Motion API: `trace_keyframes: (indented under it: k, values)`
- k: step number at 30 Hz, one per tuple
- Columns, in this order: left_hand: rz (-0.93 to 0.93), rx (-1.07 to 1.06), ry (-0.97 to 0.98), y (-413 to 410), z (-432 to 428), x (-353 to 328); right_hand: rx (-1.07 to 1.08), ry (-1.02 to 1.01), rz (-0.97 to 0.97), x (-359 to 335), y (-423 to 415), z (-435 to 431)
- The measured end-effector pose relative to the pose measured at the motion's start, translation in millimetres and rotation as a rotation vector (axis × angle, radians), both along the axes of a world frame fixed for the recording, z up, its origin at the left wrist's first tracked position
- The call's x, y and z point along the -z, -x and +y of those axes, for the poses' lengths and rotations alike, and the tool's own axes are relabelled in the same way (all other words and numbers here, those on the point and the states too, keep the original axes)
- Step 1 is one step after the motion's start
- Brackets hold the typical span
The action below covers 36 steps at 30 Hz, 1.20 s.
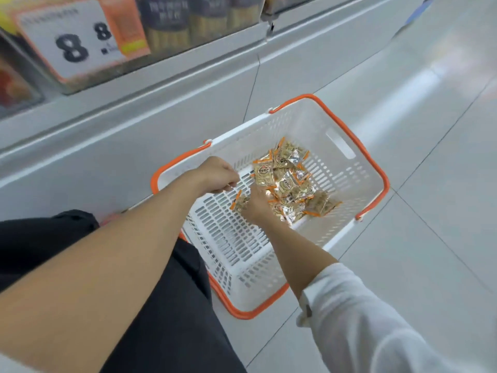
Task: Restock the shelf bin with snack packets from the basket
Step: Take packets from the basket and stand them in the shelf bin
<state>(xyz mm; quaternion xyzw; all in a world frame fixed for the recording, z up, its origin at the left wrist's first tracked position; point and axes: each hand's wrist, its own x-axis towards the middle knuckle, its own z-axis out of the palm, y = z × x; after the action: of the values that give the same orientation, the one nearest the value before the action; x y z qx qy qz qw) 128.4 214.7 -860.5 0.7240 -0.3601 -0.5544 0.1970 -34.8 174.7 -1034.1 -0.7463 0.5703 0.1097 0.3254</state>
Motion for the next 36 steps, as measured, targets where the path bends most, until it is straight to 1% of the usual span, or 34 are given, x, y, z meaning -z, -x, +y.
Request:
trace_keyframes:
  k: [2,4,7,9,10,11,12,14,15,16,17,18,22,25,27,30,32,34,36]
  values:
    - [0.010,0.010,-0.018,-0.9,-1.4,0.0,-0.043,-0.013,0.090,19.3,1.0,7.2]
    - [0.026,-0.025,-0.020,-5.8,-6.7,0.9,-0.121,0.000,0.192,31.0,9.1,18.2]
    - [0.025,-0.100,-0.036,-11.8,-11.8,8.7,-0.320,0.189,0.374,40.5,17.4,35.5]
    - [0.012,-0.093,-0.055,-9.7,-12.4,11.7,-0.339,0.225,0.374,37.3,15.2,37.0]
    - [0.011,-0.084,-0.063,-7.1,-12.6,12.8,-0.261,0.184,0.312,28.9,12.7,35.7]
    - [0.010,-0.082,-0.060,-4.7,-14.2,14.6,-0.106,0.124,0.182,20.0,9.7,31.6]
    - [0.005,-0.089,-0.050,-2.7,-16.0,15.3,0.113,0.015,-0.005,4.6,5.3,28.0]
    - [-0.011,-0.123,-0.024,1.9,-18.6,15.3,0.558,-0.353,-0.413,-29.7,-3.3,16.5]
    - [-0.005,-0.136,-0.018,4.8,-18.7,15.6,0.704,-0.546,-0.588,-47.1,-3.9,10.7]
    - [0.011,-0.146,-0.017,8.3,-17.6,15.2,0.774,-0.709,-0.735,-64.3,-1.2,4.3]
    - [0.026,-0.154,-0.018,12.9,-15.7,15.7,0.776,-0.802,-0.822,-80.5,3.0,-2.0]
    - [0.038,-0.162,-0.013,17.8,-13.2,14.2,0.733,-0.850,-0.859,-96.2,7.7,-6.9]
    - [0.059,-0.239,0.085,33.0,-6.9,3.9,0.523,-0.826,-0.849,-148.6,30.7,-15.2]
    - [0.117,-0.241,0.160,31.3,0.1,-20.4,0.348,-0.722,-0.814,-184.9,44.0,-10.6]
    - [0.193,-0.242,0.164,25.8,6.7,-41.8,0.277,-0.636,-0.803,-207.5,48.4,-8.1]
    - [0.332,-0.221,0.141,14.7,14.1,-84.1,0.221,-0.595,-0.885,-242.3,47.1,-8.3]
    - [0.407,-0.187,0.188,4.0,16.6,-118.2,0.219,-0.569,-0.931,-271.3,39.3,-9.2]
    - [0.408,-0.117,0.271,-8.3,20.9,-158.5,0.188,-0.480,-0.906,-307.6,28.9,-8.1]
    - [0.323,-0.067,0.372,-20.9,27.8,-200.4,0.125,-0.366,-0.862,-347.4,15.4,-5.5]
